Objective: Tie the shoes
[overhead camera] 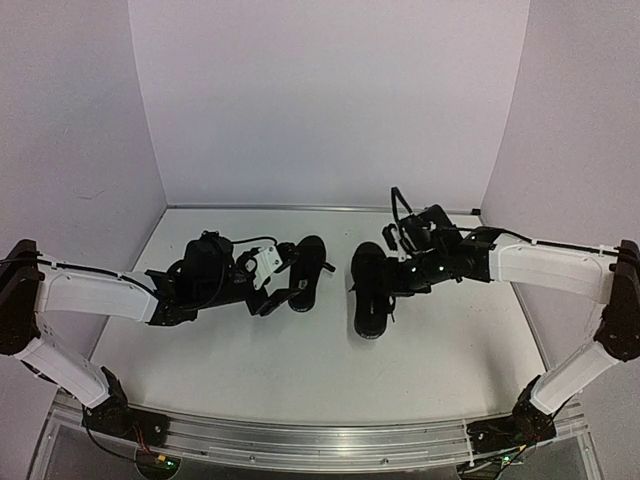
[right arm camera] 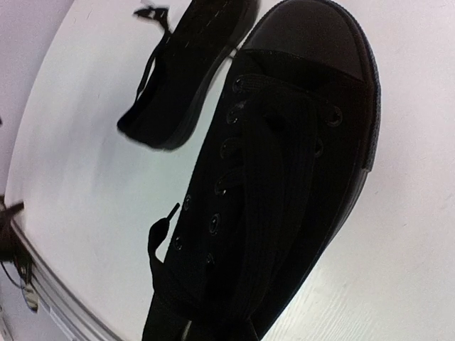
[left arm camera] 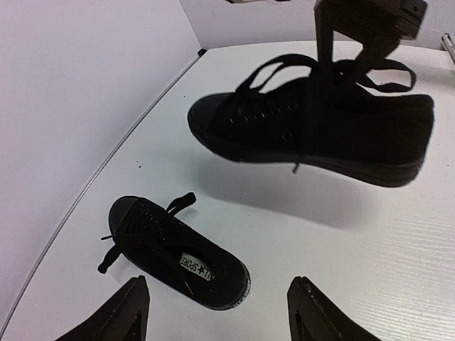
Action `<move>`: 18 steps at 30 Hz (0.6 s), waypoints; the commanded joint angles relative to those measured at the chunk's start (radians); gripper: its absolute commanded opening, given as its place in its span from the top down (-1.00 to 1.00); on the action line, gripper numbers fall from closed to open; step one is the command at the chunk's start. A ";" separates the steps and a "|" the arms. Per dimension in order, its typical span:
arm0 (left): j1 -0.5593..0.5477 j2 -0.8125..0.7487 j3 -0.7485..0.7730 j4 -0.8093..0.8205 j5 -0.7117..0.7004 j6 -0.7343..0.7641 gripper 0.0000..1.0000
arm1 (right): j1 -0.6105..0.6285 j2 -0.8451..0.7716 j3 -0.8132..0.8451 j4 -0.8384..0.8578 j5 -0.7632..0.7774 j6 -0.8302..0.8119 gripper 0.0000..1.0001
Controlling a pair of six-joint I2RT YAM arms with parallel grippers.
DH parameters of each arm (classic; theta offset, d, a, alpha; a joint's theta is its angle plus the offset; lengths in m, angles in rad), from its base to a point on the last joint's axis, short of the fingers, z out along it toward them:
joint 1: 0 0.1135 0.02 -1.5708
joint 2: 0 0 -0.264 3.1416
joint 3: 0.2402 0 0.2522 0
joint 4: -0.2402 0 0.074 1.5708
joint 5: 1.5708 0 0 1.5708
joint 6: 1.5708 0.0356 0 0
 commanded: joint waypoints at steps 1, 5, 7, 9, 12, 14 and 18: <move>0.011 -0.001 -0.003 0.074 -0.033 -0.031 -0.38 | -0.052 0.019 0.063 0.107 0.101 0.033 1.00; 0.012 0.000 0.002 0.079 -0.039 -0.038 -0.41 | -0.077 0.162 0.183 0.133 0.112 -0.042 1.00; 0.012 -0.002 0.010 0.072 -0.048 -0.041 -0.67 | -0.089 0.248 0.252 0.139 0.148 -0.073 1.00; 0.012 -0.003 0.019 0.068 -0.053 -0.053 -0.83 | -0.092 0.325 0.308 0.162 0.167 -0.096 1.00; 0.012 -0.007 0.017 0.083 -0.079 -0.069 -0.94 | -0.092 0.436 0.401 0.194 0.105 -0.124 1.00; 0.013 -0.020 0.012 0.089 -0.087 -0.074 -0.97 | -0.093 0.507 0.473 0.193 0.060 -0.144 1.00; 0.012 -0.051 -0.006 0.090 -0.110 -0.066 -0.99 | -0.093 0.585 0.555 0.192 0.006 -0.146 1.00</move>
